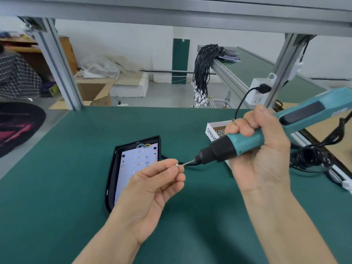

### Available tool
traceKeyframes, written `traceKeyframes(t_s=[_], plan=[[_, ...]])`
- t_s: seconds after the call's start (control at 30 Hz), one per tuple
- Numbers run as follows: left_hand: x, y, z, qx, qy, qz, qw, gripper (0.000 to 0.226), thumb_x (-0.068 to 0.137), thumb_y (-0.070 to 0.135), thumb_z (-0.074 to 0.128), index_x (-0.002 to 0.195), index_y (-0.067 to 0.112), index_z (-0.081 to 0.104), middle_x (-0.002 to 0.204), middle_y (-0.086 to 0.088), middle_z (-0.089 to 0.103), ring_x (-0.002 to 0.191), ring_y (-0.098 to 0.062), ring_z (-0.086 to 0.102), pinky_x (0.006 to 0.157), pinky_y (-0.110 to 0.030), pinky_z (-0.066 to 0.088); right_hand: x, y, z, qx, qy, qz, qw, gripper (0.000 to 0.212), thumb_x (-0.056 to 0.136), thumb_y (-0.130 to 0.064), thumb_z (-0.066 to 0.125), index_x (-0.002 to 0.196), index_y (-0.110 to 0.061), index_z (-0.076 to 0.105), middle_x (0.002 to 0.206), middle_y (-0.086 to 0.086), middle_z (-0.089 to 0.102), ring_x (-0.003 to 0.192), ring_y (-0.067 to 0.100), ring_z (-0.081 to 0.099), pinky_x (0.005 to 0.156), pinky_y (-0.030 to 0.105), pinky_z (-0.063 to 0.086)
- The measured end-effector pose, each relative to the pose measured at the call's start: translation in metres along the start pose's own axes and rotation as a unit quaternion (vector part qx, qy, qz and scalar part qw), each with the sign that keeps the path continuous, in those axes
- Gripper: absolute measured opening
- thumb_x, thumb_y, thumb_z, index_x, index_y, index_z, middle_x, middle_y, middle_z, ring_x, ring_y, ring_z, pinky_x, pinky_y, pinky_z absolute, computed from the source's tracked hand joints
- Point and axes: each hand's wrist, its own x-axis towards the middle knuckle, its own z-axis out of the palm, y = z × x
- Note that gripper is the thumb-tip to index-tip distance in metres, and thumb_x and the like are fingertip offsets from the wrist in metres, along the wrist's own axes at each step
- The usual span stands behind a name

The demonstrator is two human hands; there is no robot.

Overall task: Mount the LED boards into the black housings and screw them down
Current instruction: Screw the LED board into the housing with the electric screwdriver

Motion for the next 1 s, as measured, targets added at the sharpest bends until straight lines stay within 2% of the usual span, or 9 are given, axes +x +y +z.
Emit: traceKeyframes(t_s=[0.33,0.53,1.0], plan=[[-0.004,0.006,-0.002,-0.019,-0.044,-0.003,0.999,0.010,0.067,0.008,0.065,0.066,0.013,0.074,0.075,-0.008,0.069,0.062,-0.016,0.068,0.054,-0.025,0.057,0.002,0.012,0.008,-0.028,-0.006,-0.006,1.000,0.024,0.081,-0.008,0.056,0.067,-0.018,0.040,0.056,-0.007,0.039,0.047,0.006,0.040,0.055,0.022,0.044],[-0.003,0.005,-0.003,-0.039,-0.042,0.005,0.998,0.010,0.065,0.006,0.066,0.068,0.009,0.075,0.075,-0.010,0.070,0.062,-0.017,0.067,0.057,-0.024,0.057,0.002,0.015,0.008,-0.035,-0.011,-0.010,0.999,0.025,0.087,-0.007,0.053,0.069,-0.018,0.038,0.056,-0.008,0.040,0.047,0.005,0.041,0.056,0.021,0.044],[-0.001,0.000,-0.004,-0.070,-0.017,0.008,0.997,0.011,0.063,0.004,0.065,0.067,0.008,0.076,0.073,-0.011,0.070,0.060,-0.017,0.068,0.056,-0.023,0.056,0.003,0.017,0.003,-0.037,-0.006,-0.011,0.999,0.025,0.086,-0.006,0.053,0.070,-0.018,0.038,0.057,-0.007,0.039,0.047,0.006,0.040,0.055,0.022,0.044]])
